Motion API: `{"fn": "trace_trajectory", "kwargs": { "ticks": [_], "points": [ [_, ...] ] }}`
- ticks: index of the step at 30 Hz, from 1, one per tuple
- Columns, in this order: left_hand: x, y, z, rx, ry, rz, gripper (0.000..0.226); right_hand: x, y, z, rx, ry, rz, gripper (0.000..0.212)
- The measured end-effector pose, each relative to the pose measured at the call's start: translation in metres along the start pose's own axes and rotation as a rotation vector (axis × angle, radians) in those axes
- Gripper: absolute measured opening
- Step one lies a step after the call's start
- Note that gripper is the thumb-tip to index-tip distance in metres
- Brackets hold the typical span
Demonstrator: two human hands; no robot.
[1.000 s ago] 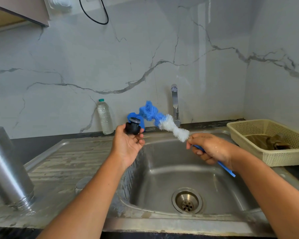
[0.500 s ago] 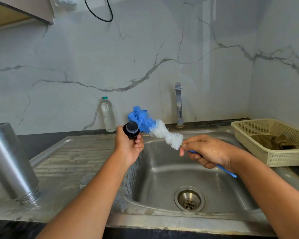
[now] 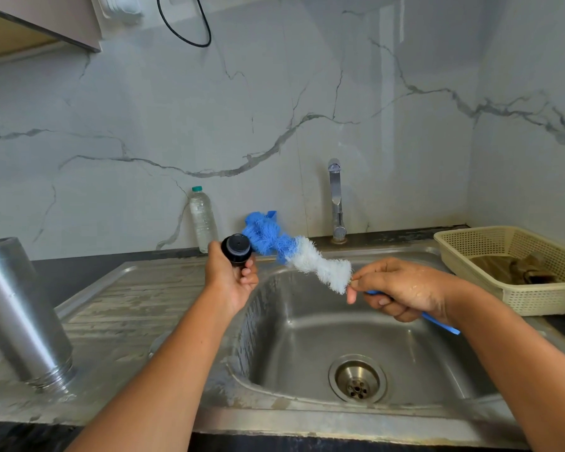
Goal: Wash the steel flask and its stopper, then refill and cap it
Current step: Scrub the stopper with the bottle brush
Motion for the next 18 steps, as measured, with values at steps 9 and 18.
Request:
{"fn": "trace_trajectory", "kwargs": {
  "ticks": [9, 18],
  "points": [
    [-0.002, 0.000, -0.004, -0.075, -0.254, 0.041, 0.031, 0.009, -0.006, 0.001, 0.086, 0.082, 0.143, 0.027],
    [0.005, -0.003, 0.001, -0.257, -0.439, 0.170, 0.028, 0.004, -0.008, -0.002, 0.153, 0.327, 0.180, 0.030]
  ]
}}
Point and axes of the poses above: each hand's wrist, its own y-axis away from the middle knuckle, its own x-axis out of the back of the hand, z = x × y, the point moved 3 cm from there along -y, towards the middle knuckle, and after that the axes turned 9 degrees about -y, right-handed, at the moved point
